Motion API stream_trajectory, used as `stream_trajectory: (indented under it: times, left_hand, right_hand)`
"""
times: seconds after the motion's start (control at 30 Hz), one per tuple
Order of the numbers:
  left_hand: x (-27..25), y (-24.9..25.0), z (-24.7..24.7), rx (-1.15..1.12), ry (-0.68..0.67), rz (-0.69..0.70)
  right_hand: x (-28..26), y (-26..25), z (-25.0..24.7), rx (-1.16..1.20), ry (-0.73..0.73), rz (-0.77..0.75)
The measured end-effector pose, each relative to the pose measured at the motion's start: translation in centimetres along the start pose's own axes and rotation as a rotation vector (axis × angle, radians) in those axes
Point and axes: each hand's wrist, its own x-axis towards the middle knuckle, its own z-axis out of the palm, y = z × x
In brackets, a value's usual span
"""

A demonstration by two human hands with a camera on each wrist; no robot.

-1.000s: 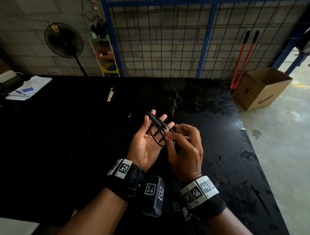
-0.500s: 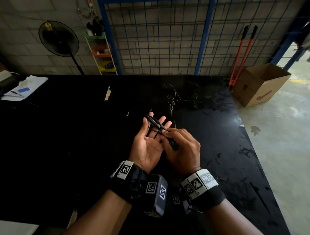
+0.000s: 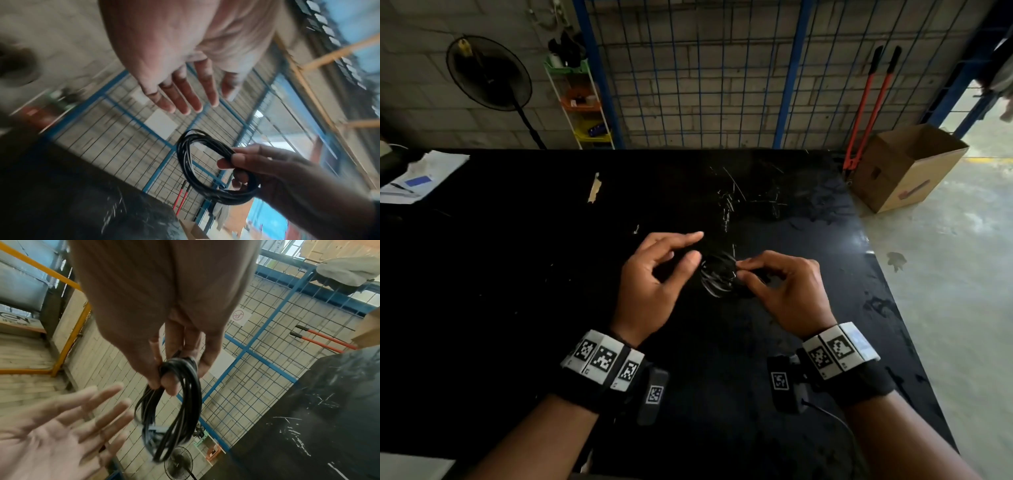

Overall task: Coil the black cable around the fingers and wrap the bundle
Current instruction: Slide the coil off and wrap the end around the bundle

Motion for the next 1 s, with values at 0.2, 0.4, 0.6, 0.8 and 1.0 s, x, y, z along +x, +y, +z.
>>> stream_trajectory:
  times: [0.2, 0.4, 0.6, 0.8, 1.0]
  left_hand:
    - [0.3, -0.4, 0.9, 0.153, -0.457, 0.006]
    - [-0.5, -1.3, 1.8, -0.067, -0.293, -0.079]
    - [-1.3, -1.2, 2.3, -0.207, -0.169, -0.137]
    - [-2.6, -2.0, 2.9, -0.336, -0.069, -0.247]
    - [-3.3, -2.8, 2.3, -0.370, -0.160, -0.349]
  right_hand:
    - [0.0, -1.2, -0.8, 0.059, -0.261, -0.063]
    - [-0.7, -1.2, -0.1, 0.255, -0.144, 0.010]
    - [-1.9, -0.5, 0.7, 0.471, 0.031, 0.107]
    - [-2.7, -0.4, 1.7, 0.713, 0.059, 0.196]
    - [-3.8, 0.3, 2.5, 0.782, 0.065, 0.255]
